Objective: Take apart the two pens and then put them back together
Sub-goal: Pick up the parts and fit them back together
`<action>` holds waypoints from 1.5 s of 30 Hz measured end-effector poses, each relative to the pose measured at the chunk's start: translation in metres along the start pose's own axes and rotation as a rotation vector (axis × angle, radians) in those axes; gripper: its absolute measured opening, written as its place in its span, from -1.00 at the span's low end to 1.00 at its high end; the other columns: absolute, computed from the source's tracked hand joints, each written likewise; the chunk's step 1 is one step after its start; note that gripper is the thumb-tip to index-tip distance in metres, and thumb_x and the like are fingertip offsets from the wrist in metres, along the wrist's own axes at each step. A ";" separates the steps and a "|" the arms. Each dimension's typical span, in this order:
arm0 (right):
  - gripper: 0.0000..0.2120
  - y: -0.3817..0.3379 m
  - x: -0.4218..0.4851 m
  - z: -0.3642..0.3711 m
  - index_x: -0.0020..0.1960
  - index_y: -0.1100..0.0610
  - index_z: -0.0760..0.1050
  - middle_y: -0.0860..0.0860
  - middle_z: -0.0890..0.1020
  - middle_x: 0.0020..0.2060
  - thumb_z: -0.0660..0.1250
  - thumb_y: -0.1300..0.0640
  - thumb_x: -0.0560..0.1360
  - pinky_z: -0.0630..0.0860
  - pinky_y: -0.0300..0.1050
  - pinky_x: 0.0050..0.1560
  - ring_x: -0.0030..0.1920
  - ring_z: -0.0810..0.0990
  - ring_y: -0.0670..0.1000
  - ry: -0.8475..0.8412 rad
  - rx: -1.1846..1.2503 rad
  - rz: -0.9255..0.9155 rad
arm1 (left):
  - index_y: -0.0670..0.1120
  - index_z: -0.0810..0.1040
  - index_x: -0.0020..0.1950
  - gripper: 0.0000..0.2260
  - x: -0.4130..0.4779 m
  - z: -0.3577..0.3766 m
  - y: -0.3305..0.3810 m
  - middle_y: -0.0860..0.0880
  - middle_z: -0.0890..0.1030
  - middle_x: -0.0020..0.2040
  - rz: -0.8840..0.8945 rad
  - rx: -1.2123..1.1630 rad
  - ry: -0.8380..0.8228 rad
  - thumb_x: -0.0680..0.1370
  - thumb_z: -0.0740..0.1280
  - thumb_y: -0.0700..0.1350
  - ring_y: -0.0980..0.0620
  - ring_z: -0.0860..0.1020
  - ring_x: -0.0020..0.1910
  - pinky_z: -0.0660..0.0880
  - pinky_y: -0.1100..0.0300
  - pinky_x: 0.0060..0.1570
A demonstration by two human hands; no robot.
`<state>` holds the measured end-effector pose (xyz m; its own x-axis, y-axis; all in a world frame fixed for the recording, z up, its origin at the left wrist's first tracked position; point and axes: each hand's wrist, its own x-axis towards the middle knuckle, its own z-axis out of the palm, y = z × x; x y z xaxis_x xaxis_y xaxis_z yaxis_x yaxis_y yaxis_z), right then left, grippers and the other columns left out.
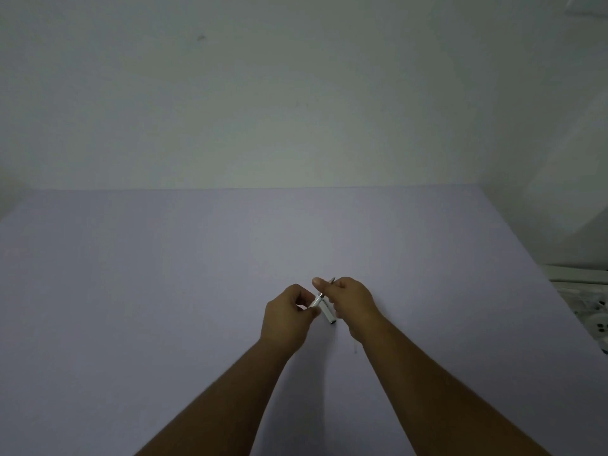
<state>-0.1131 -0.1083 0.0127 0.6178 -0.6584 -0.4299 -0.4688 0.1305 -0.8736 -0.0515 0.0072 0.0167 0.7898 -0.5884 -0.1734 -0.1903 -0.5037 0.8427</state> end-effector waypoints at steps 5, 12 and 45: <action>-0.90 0.001 -0.001 -0.005 -0.21 0.04 0.58 0.02 0.61 -0.22 0.35 0.06 0.46 0.47 -0.11 -0.11 -0.21 0.50 -0.01 -0.112 0.153 -0.034 | 0.06 0.50 -0.29 -0.81 0.001 -0.001 0.000 0.16 0.56 -0.29 0.000 0.009 0.006 0.42 0.44 -0.16 0.21 0.50 -0.36 0.36 0.46 -0.46; -0.79 -0.004 -0.001 -0.003 -0.25 0.06 0.50 -0.01 0.51 -0.31 0.38 -0.06 0.43 0.39 -0.17 -0.24 -0.34 0.40 -0.07 -0.085 0.159 0.019 | 0.04 0.52 -0.27 -0.84 0.001 0.000 0.001 0.16 0.57 -0.27 -0.006 -0.020 0.000 0.43 0.44 -0.17 0.20 0.51 -0.35 0.33 0.37 -0.39; -0.77 0.000 0.000 -0.005 -0.22 0.16 0.55 0.05 0.56 -0.29 0.40 -0.01 0.42 0.42 -0.09 -0.18 -0.33 0.42 -0.02 -0.050 0.026 0.013 | 0.08 0.49 -0.30 -0.81 -0.001 0.000 0.000 0.17 0.54 -0.30 -0.008 0.048 -0.007 0.41 0.44 -0.16 0.20 0.50 -0.34 0.30 0.36 -0.39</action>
<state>-0.1158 -0.1122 0.0142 0.6430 -0.6186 -0.4516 -0.4611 0.1582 -0.8731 -0.0523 0.0074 0.0171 0.7871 -0.5890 -0.1834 -0.2120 -0.5375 0.8162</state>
